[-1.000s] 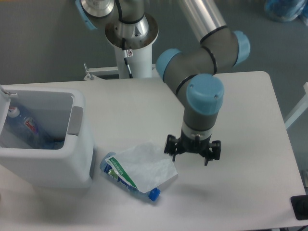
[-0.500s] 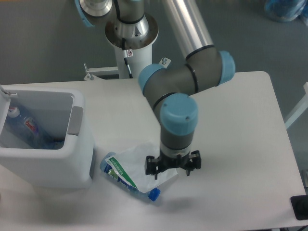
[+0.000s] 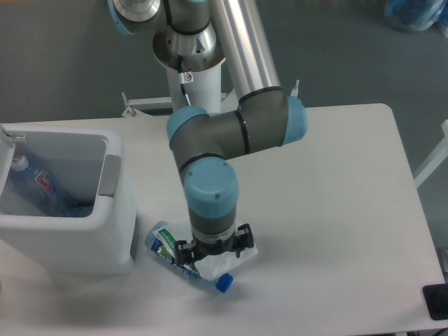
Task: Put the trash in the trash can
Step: 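Move the gripper down over the crumpled white plastic bag, then close the gripper on the white plastic bag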
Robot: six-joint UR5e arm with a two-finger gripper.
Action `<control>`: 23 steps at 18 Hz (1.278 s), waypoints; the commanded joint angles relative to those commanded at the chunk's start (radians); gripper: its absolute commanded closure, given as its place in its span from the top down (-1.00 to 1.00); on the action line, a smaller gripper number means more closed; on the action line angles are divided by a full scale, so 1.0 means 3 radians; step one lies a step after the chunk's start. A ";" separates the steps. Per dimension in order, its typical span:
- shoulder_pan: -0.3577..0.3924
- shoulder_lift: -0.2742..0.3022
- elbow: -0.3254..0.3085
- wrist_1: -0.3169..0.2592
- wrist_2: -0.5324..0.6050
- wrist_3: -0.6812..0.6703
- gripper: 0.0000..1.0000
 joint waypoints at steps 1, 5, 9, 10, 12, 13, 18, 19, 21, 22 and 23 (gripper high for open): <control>-0.0025 -0.0015 0.0005 -0.0005 0.0000 -0.0010 1.00; -0.0082 -0.0067 0.0010 -0.0005 0.0010 -0.0092 1.00; -0.0148 -0.0102 -0.0015 0.0000 0.0158 -0.0128 0.96; -0.0164 -0.0108 -0.0015 0.0000 0.0164 -0.0133 0.90; -0.0169 -0.0123 -0.0020 0.0000 0.0164 -0.0143 0.78; -0.0169 -0.0123 -0.0020 0.0000 0.0164 -0.0143 0.75; -0.0189 -0.0138 -0.0031 0.0000 0.0164 -0.0195 0.55; -0.0189 -0.0143 -0.0031 0.0000 0.0164 -0.0195 0.55; -0.0194 -0.0148 -0.0036 0.0000 0.0179 -0.0210 0.55; -0.0194 -0.0154 -0.0031 0.0000 0.0194 -0.0220 0.54; -0.0200 -0.0154 -0.0031 0.0000 0.0194 -0.0220 0.51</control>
